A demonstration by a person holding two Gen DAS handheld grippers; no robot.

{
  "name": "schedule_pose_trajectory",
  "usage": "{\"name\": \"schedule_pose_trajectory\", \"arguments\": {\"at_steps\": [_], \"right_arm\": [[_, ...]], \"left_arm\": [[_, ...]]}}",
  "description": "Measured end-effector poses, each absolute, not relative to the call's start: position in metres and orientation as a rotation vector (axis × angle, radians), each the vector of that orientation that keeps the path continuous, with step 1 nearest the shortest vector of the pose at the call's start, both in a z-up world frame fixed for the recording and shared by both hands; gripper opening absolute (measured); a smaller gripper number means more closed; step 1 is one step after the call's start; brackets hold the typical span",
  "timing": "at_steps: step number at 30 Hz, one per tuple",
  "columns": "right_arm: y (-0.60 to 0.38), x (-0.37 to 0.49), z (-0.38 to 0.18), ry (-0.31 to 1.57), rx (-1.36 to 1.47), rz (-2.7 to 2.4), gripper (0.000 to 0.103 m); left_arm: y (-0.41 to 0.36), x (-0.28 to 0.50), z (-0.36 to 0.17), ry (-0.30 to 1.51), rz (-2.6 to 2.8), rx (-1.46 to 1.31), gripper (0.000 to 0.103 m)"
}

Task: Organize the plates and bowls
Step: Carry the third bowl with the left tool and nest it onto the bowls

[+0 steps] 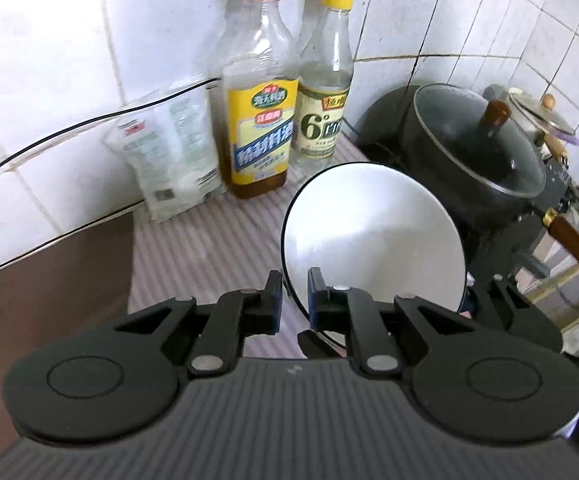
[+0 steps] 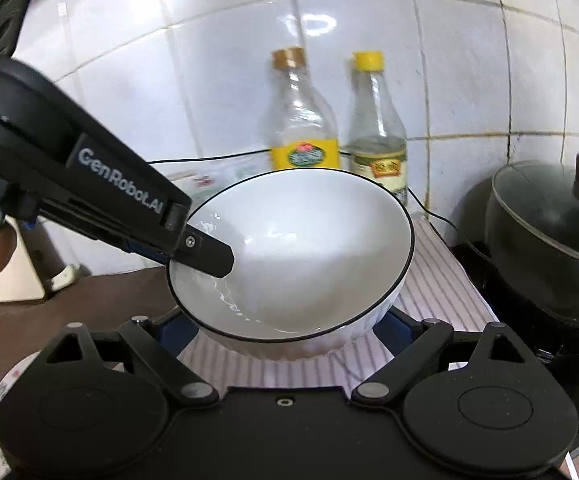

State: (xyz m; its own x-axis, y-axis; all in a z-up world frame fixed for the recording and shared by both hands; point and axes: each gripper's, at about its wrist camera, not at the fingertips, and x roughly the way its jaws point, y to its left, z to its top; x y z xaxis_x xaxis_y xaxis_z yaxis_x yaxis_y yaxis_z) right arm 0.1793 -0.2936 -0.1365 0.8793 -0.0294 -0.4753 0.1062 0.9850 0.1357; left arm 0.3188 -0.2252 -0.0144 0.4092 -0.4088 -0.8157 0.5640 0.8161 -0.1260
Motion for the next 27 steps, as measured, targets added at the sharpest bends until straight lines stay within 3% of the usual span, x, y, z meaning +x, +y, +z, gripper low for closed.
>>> {"name": "schedule_pose_trajectory", "arguments": {"at_steps": [14,27], "right_arm": [[-0.249,0.129,-0.110,0.497,0.088,0.106,0.095],[-0.233,0.115,-0.146,0.620,0.025,0.228,0.094]], "left_arm": [[-0.156,0.256,0.014,0.963,-0.550,0.153,0.011],[-0.138,0.233,-0.030,1.057,-0.484,0.150,0.011]]}}
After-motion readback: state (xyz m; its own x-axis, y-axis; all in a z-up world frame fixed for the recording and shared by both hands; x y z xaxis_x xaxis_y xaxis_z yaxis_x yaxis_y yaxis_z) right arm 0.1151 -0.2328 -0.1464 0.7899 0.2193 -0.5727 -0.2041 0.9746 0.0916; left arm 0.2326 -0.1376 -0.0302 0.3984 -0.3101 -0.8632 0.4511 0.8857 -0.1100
